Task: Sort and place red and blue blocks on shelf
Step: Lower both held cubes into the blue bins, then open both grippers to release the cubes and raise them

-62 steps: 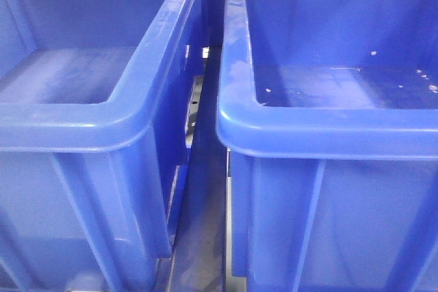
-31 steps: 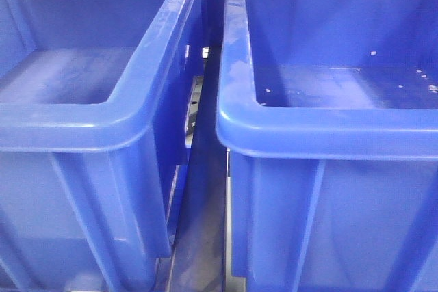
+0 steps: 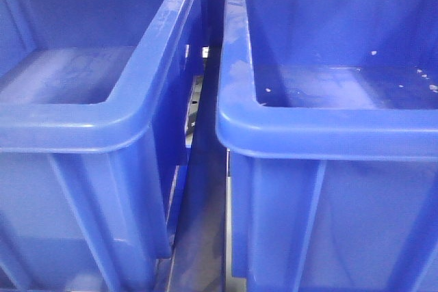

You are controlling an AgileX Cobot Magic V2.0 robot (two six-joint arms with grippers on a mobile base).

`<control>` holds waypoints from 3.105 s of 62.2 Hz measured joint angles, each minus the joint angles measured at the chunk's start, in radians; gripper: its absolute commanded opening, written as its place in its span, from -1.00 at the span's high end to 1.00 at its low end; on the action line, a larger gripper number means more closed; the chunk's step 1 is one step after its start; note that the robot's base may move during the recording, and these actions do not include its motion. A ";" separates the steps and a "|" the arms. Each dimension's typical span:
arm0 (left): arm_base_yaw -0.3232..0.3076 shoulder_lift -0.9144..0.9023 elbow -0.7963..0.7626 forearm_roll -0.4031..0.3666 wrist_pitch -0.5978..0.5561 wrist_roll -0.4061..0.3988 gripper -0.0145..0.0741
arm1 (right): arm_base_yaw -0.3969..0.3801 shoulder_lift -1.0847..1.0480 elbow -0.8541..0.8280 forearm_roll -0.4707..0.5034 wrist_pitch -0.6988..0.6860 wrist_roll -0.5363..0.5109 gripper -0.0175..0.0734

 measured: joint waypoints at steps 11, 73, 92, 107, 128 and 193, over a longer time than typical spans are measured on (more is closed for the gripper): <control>0.000 0.006 0.000 0.000 0.007 0.000 0.15 | 0.000 0.002 -0.001 0.000 0.000 0.000 0.37; 0.000 -0.059 -0.016 0.000 0.042 0.000 -0.12 | 0.000 -0.034 -0.002 0.012 0.035 0.000 -0.76; 0.000 -0.185 -0.018 0.000 0.044 0.000 0.39 | 0.000 -0.151 -0.002 0.012 0.045 0.000 0.07; 0.064 -0.292 -0.018 0.000 0.098 0.000 0.39 | 0.000 -0.254 -0.002 0.012 0.086 0.000 0.49; 0.127 -0.531 -0.018 0.000 0.182 0.000 0.39 | 0.000 -0.447 -0.002 0.008 0.120 0.000 0.50; 0.127 -0.681 -0.020 0.005 0.306 0.000 0.39 | 0.000 -0.696 -0.011 -0.307 0.128 0.000 0.50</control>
